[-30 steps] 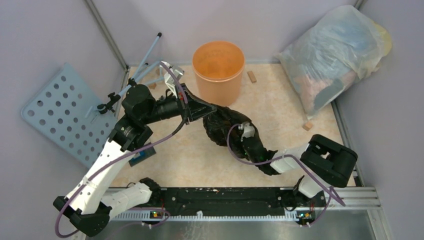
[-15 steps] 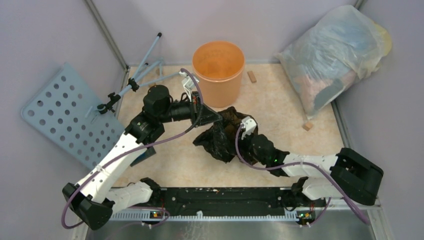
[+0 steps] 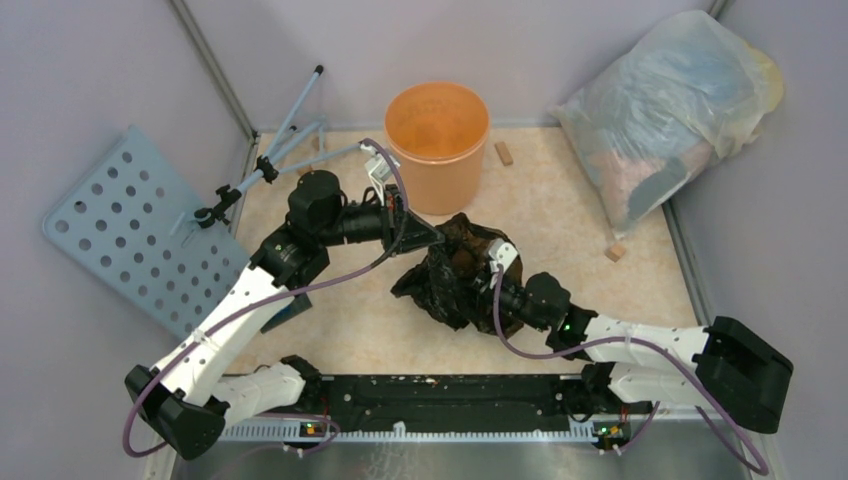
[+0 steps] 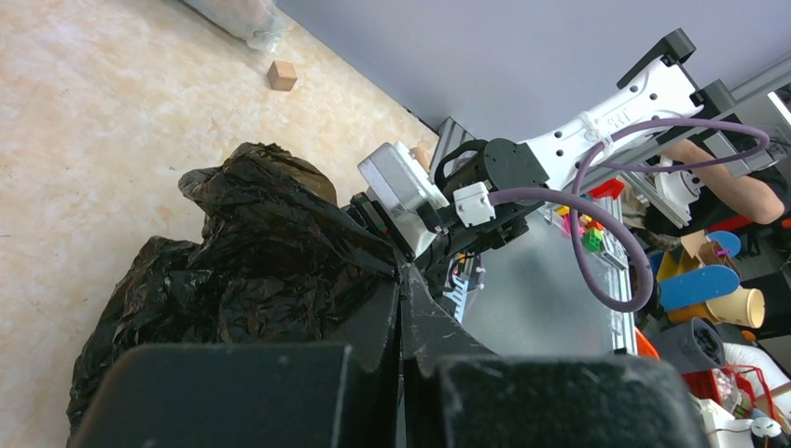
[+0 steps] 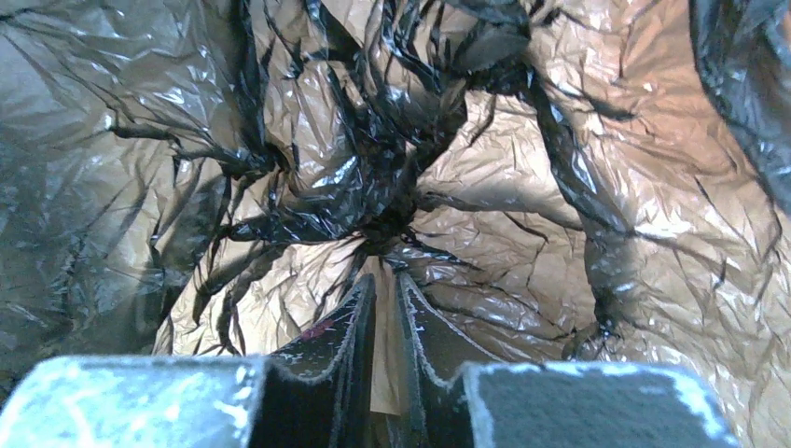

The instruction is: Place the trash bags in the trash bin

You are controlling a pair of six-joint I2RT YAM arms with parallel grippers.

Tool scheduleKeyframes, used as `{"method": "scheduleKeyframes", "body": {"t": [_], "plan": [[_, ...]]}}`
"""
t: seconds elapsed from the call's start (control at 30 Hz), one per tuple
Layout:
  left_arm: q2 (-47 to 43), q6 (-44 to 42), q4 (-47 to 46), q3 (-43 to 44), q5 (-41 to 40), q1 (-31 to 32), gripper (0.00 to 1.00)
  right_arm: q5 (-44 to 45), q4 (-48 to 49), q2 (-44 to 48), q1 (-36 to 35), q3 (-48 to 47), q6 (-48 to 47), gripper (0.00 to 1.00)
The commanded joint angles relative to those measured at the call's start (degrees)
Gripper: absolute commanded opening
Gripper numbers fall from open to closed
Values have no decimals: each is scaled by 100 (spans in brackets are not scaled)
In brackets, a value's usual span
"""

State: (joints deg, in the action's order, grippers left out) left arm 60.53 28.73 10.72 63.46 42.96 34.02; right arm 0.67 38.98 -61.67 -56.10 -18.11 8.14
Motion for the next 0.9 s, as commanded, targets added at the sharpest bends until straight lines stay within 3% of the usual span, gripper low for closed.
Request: {"method": "scheduleKeyframes", "body": {"t": [0.0,0.17,0.33,0.5,0.67,0.87], "plan": [[-16,-168,-15,134,115,32,0,-162,161,233,-61,-314,-265,16],[-23,-245,107,113,57,34,0,-371,-40,389,-56,-389,-350,21],[81,-119,-5,118,216,49,0,-544,280,-36,-51,-541,-214,0],[78,-2,-135,189,436,131,0,-156,698,-828,-44,-821,-91,0],[-36,69,-274,178,545,153,0,-351,930,-1709,-20,-1103,171,0],[59,544,-1017,-4,946,206,0,-99,1559,-2574,-9,-1057,558,0]]}}
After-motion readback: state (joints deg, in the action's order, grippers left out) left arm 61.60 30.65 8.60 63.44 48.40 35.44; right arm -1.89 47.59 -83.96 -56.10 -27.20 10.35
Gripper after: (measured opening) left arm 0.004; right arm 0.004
